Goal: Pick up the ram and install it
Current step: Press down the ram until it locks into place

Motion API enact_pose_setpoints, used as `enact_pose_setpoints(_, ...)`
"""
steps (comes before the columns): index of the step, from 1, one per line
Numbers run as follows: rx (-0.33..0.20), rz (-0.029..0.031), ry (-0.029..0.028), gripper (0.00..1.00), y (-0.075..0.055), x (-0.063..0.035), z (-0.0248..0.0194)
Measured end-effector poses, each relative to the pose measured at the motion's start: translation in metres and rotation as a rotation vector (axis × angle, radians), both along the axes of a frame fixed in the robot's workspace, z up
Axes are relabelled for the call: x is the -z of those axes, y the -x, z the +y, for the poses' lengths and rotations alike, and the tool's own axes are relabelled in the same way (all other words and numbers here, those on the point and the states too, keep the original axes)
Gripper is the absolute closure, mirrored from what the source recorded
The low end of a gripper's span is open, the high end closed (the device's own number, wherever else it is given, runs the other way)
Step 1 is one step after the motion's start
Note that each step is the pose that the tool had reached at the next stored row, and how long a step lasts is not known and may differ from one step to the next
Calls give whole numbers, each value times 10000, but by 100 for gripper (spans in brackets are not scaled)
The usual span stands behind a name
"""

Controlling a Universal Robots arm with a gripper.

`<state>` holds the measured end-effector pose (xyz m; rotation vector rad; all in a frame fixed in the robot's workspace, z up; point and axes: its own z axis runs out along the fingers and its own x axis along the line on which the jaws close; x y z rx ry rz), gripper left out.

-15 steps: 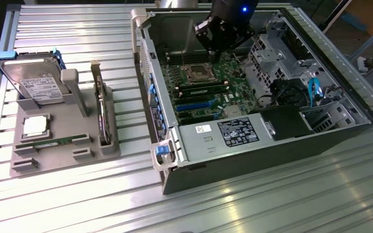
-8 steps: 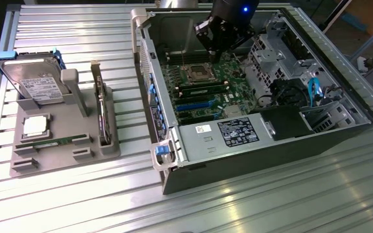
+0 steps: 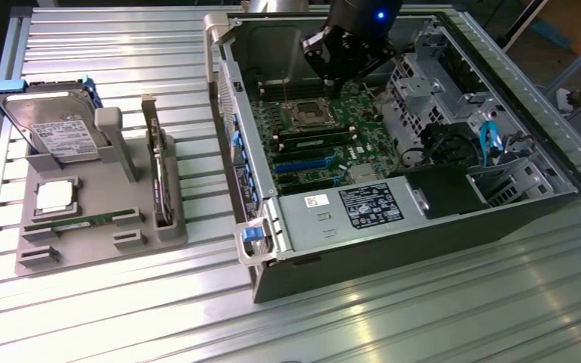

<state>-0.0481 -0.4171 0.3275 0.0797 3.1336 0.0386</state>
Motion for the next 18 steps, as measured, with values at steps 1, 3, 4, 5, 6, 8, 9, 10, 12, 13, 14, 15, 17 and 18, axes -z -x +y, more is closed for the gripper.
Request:
enact_pose_setpoints(1,0,0,0,89,0,0,0)
enact_pose_setpoints(3,1,1,-2,89,0,1,0)
enact_pose_setpoints(4,2,8,-2,89,1,1,0)
enact_pose_setpoints(5,1,26,-1,89,0,1,0)
enact_pose_setpoints(6,1,39,-2,89,0,1,0)
enact_pose_setpoints(8,1,57,-1,89,0,1,0)
enact_pose_setpoints(9,1,58,-1,89,0,1,0)
enact_pose_setpoints(10,0,58,-1,89,0,1,0)
enact_pose_setpoints(12,0,58,-1,89,0,2,0)
enact_pose_setpoints(13,-4,58,-2,89,0,2,0)
enact_pose_setpoints(14,-17,59,-1,89,0,2,0)
enact_pose_setpoints(15,-40,61,-1,89,0,2,0)
enact_pose_setpoints(17,-66,61,0,89,-1,2,0)
enact_pose_setpoints(18,-89,61,0,89,-1,2,0)
